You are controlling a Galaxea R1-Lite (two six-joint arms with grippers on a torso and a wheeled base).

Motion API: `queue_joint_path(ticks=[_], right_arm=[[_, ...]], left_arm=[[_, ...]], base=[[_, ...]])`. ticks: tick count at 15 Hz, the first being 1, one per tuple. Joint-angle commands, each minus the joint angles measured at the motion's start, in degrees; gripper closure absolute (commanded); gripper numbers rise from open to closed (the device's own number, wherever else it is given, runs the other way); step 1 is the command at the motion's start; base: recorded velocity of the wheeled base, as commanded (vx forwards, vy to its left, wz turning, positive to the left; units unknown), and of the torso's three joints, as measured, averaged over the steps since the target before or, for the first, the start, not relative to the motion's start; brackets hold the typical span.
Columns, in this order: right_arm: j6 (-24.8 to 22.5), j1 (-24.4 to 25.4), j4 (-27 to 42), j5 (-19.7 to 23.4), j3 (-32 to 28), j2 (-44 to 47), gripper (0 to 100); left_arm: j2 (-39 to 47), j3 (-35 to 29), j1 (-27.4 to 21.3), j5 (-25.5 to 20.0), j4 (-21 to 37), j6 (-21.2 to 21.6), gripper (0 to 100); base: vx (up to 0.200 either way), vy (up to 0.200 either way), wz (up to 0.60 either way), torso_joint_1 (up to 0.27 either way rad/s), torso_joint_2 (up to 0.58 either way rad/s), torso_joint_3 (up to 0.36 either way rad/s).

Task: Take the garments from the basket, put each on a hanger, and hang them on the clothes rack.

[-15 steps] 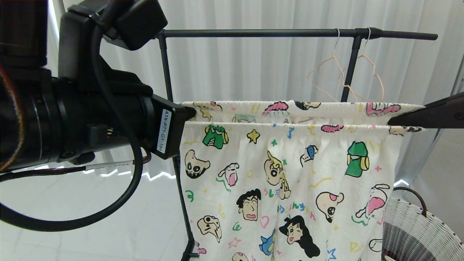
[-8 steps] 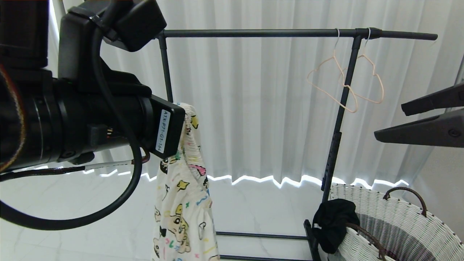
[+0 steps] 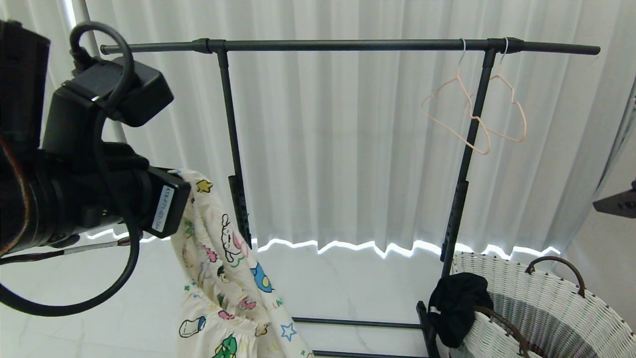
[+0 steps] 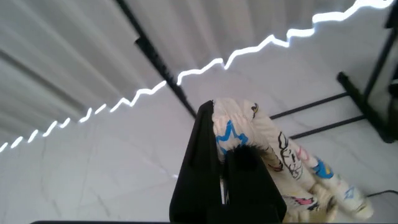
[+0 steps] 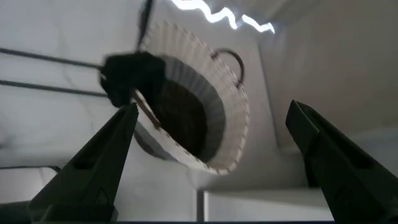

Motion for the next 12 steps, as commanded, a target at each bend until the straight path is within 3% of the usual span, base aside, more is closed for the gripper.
queue_joint_path(ticks=[1,8,12], right_arm=[[-0.1,-2.9,-0.2,-0.5,5.5,-3.8,0],[-3.8,-4.0,-13.1,-2.6,19.2,-10.0,0],[-4.0,-4.0,-15.4,-2.3,19.4,-9.9,0]], left_arm=[[-2.9,2.5,2.8,-0.1,-0.1,0.2,100],[-4.1,5.3,3.8,-0.2,-0.1,-0.3,100],[-4.2,5.4,4.0,0.0,-0.2,-1.0,100]], base=[[0.000,0.000,0.00,0.000,0.00,0.000],[0.000,0.000,0.00,0.000,0.00,0.000],[0.000,0.000,0.00,0.034,-0.09,-0.073]])
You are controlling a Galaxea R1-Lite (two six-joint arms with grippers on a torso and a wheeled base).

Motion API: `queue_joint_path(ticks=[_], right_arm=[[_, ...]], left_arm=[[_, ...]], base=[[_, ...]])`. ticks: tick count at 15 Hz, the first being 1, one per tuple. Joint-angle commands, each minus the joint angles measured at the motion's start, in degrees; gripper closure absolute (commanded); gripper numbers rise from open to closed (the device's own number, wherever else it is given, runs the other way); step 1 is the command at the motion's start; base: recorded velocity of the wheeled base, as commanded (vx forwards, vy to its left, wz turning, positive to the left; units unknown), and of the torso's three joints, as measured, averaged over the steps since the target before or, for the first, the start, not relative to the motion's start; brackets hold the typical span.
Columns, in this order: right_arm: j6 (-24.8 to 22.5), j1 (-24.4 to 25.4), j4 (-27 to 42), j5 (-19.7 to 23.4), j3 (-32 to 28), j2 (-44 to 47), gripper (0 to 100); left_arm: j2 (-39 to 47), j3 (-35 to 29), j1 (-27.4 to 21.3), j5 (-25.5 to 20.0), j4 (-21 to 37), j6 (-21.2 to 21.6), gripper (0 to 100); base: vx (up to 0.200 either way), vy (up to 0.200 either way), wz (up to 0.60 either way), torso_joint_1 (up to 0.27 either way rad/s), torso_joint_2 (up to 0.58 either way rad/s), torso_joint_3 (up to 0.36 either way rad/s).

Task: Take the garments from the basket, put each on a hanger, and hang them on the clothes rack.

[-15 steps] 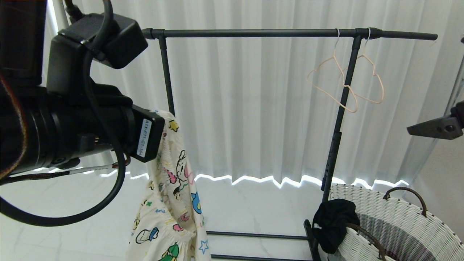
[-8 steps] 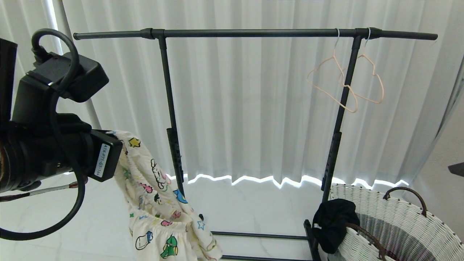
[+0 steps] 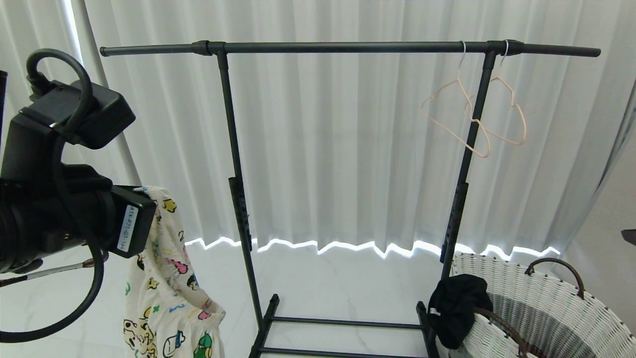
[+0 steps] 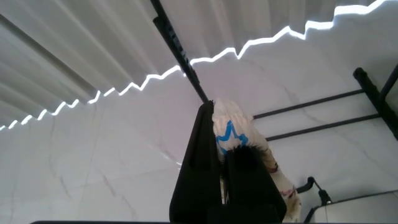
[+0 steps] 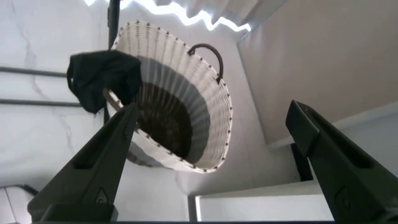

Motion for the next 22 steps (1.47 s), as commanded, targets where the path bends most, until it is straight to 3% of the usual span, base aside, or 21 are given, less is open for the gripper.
queue_joint_path(ticks=[1,22], right_arm=[[-0.1,0.0,0.0,0.0,0.1,-0.2,0],[-0.8,0.0,-3.2,0.1,0.2,0.0,0]], left_arm=[[-0.1,0.0,0.1,0.0,0.0,-0.1,100],[-0.7,0.5,0.1,0.0,-0.1,-0.1,100]], base=[[0.000,0.000,0.00,0.129,-0.41,-0.251],[0.000,0.000,0.00,0.202,-0.48,-0.281]])
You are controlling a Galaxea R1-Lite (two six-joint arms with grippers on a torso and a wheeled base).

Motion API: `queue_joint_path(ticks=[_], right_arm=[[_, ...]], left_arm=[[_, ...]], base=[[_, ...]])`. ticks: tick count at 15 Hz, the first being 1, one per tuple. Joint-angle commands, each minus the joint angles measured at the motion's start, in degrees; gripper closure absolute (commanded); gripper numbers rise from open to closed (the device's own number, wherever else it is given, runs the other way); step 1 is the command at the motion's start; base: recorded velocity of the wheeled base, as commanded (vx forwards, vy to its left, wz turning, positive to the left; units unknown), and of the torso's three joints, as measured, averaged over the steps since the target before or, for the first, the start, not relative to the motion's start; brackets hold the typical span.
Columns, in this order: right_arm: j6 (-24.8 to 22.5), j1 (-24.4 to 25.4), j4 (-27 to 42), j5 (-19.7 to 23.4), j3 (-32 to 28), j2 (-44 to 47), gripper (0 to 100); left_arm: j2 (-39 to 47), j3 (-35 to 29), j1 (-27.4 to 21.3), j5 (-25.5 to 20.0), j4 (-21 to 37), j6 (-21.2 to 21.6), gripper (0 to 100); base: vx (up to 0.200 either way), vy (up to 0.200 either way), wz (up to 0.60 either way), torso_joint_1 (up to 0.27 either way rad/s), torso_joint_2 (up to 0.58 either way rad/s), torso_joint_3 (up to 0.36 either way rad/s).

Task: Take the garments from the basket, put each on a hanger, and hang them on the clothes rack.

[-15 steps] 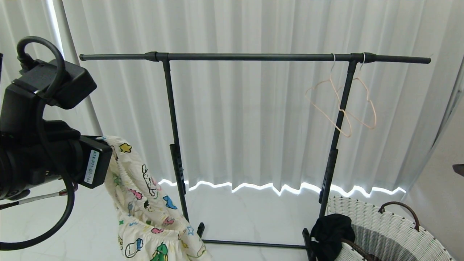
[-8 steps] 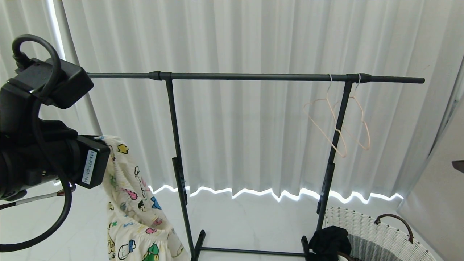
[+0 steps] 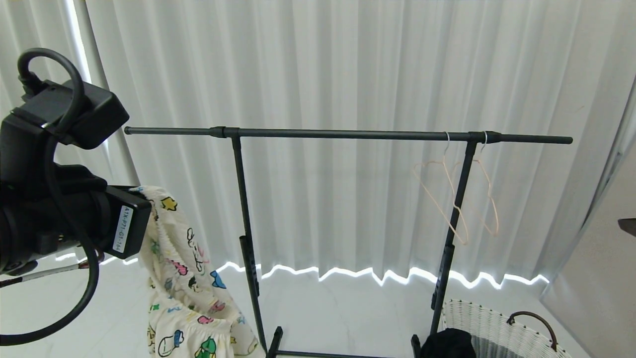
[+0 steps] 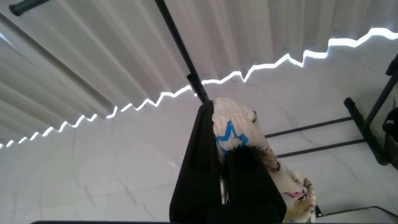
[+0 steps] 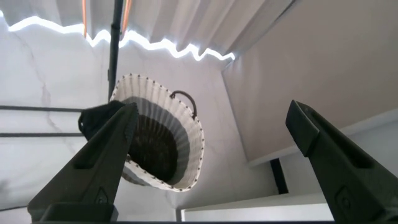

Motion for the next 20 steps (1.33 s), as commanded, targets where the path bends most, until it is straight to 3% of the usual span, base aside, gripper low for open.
queue_joint_path(ticks=[1,8,10,13,18,20], right_arm=[[0.0,0.0,-0.3,0.0,0.0,0.1,0],[0.4,-0.3,-5.2,7.1,0.1,0.1,0],[0.4,-2.9,-6.9,9.8,0.1,0.8,0],[0.3,-7.5,-12.7,17.3,0.1,2.1,0],[2.8,-9.5,-13.5,17.9,0.7,6.3,0],[4.8,-11.2,-18.4,17.9,4.4,9.5,0]], left_arm=[[0.1,-0.1,0.0,0.0,0.0,0.0,100],[-0.9,0.0,0.4,0.0,0.0,-0.1,100],[-0.8,-0.4,1.8,0.0,0.0,-0.2,100],[-0.9,-0.4,3.1,-0.1,0.0,-2.3,100],[-0.9,-0.4,3.1,-0.1,0.0,-2.1,100],[-0.7,0.0,3.5,0.0,0.0,-2.3,100]], base=[[0.000,0.000,0.00,0.266,-0.53,-0.300],[0.000,0.000,0.00,0.125,-0.27,-0.144],[0.000,0.000,0.00,0.000,0.00,0.000],[0.200,0.000,0.00,-0.001,-0.01,0.001],[0.200,0.000,0.00,0.008,0.00,-0.001],[0.200,0.000,0.00,0.005,0.00,0.000]])
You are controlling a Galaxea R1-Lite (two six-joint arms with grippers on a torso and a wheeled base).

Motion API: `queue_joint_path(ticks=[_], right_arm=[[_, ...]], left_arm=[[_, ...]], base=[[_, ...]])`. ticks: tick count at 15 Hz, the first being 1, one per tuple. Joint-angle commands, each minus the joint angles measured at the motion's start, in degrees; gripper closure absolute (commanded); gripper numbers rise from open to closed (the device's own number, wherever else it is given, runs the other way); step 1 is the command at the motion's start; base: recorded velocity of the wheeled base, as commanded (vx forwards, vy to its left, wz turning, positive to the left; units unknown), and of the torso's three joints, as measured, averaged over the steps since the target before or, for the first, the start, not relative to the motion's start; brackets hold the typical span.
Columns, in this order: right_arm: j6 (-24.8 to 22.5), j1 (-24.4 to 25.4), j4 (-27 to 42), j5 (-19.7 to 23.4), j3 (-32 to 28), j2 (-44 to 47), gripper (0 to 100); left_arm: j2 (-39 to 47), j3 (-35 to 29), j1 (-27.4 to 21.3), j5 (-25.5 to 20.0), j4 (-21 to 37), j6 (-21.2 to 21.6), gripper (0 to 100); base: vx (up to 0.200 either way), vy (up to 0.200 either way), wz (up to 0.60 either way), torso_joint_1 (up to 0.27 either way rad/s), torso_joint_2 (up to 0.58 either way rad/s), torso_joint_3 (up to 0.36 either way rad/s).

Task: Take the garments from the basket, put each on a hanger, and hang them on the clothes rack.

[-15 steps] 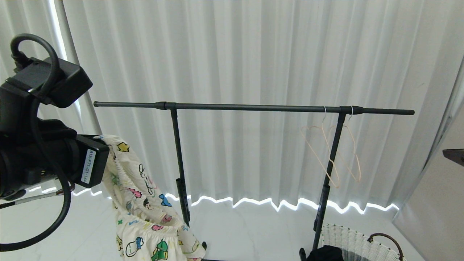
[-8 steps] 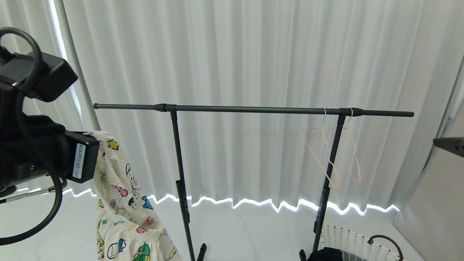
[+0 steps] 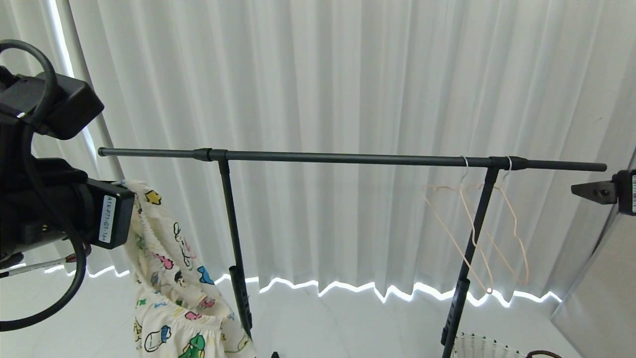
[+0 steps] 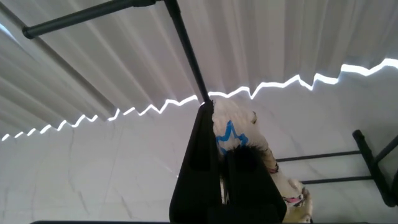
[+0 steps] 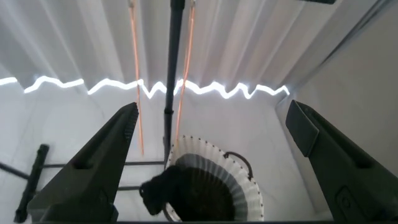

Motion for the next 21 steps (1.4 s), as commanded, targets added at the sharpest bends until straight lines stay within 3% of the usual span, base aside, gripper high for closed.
queue_joint_path(ticks=[1,3,6,11,17,20,21], right_arm=[[0.3,-1.2,-2.3,0.0,3.1,3.2,0],[0.6,-2.8,-10.5,0.6,11.4,6.5,0],[2.0,-5.4,-19.8,0.9,17.3,11.9,0],[2.3,-10.0,-28.7,3.6,18.2,22.6,0],[3.2,-10.1,-39.1,3.9,18.2,32.8,0],[3.2,-10.1,-40.4,5.3,18.2,34.2,0],[3.2,-10.1,-40.4,5.4,18.2,34.4,100]], left_arm=[[0.2,0.3,0.5,0.0,0.0,0.0,100],[0.4,1.1,3.1,-0.1,0.0,0.1,100],[-0.1,1.0,3.3,0.0,0.0,0.3,100],[-0.5,1.1,4.0,0.1,0.0,0.1,100],[-0.6,1.0,5.1,0.1,0.0,0.1,100],[-0.5,0.9,5.2,0.1,0.0,0.3,100],[-0.3,0.8,5.2,0.1,-0.2,0.3,100]], base=[[0.200,0.000,0.00,0.012,0.00,0.002],[0.200,0.000,0.00,0.007,0.00,-0.002],[0.133,0.000,0.00,0.003,0.00,0.000],[0.000,0.000,0.00,0.000,0.00,0.000],[0.000,0.000,0.00,0.000,0.00,0.000],[0.000,0.000,0.00,0.000,0.00,0.000],[0.000,0.000,0.00,0.000,0.00,0.000]])
